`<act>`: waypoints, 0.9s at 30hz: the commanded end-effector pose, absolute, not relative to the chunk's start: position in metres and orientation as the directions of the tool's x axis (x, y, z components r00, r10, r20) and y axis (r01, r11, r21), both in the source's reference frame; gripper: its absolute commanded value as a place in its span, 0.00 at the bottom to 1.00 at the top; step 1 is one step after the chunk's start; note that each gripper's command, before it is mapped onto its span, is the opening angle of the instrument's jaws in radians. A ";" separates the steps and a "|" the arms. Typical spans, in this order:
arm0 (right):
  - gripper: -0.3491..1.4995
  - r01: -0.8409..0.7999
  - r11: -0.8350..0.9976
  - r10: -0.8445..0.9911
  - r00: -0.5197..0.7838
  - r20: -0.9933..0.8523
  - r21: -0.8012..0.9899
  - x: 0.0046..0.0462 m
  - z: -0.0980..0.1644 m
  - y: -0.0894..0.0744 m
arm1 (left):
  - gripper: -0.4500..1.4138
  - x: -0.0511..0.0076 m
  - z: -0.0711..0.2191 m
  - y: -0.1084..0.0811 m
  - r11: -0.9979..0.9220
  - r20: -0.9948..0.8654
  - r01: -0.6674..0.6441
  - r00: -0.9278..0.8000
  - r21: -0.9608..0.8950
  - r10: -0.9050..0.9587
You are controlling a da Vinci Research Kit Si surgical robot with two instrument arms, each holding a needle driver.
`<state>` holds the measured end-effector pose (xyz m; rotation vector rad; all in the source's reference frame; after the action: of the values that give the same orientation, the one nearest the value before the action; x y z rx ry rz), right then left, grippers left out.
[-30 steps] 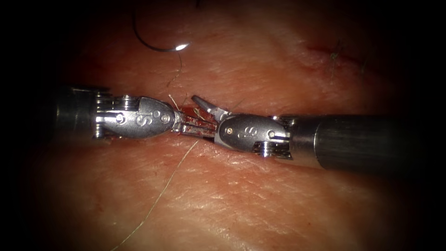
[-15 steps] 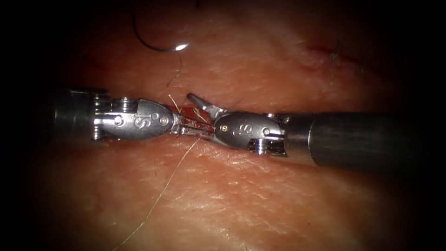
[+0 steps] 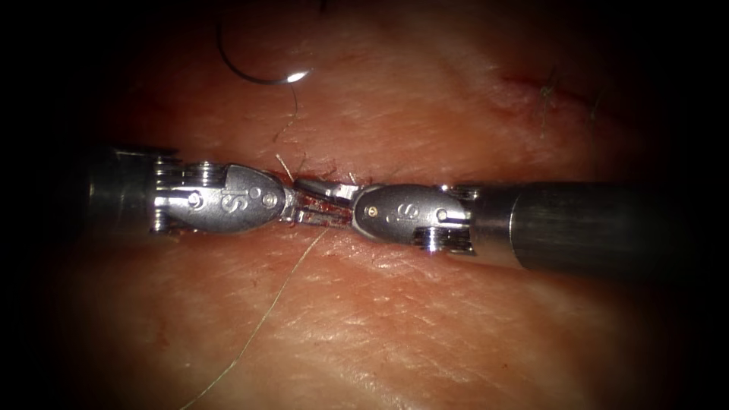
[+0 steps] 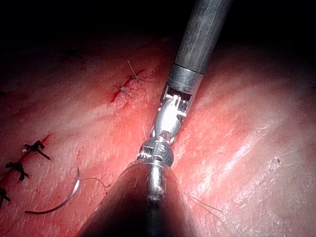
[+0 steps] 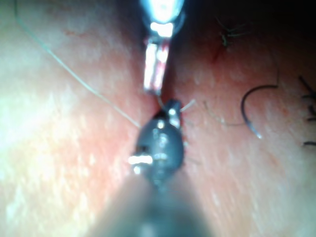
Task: Wound Closure
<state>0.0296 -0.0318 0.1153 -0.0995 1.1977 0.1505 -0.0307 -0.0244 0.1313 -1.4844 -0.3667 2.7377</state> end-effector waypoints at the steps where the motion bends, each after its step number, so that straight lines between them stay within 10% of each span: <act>1: 0.00 -0.177 0.984 0.062 0.341 -0.938 0.000 0.0304 0.115 -0.032 | 0.00 -0.0310 0.132 -0.025 -0.972 -0.827 0.109 -0.550 -0.207 0.115; 4: 0.82 -0.228 0.973 0.063 0.340 -0.938 -0.018 0.0304 0.115 -0.032 | 0.00 -0.0303 0.132 -0.025 -0.971 -0.829 0.115 -0.548 -0.208 0.113; 6: 0.96 -0.262 0.965 0.070 0.309 -0.949 -0.014 0.0301 0.115 -0.032 | 0.00 -0.0296 0.131 -0.025 -0.970 -0.831 0.121 -0.545 -0.210 0.112; 27: 0.99 -0.340 0.940 0.126 0.279 -0.952 0.025 0.0171 0.107 -0.035 | 0.00 -0.0164 0.134 -0.020 -0.987 -0.786 -0.026 -0.601 -0.160 0.143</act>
<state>0.0165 -0.0352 0.1068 -0.1996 1.2520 0.3158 -0.0154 -0.0198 0.1338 -1.3481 -0.1904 2.7246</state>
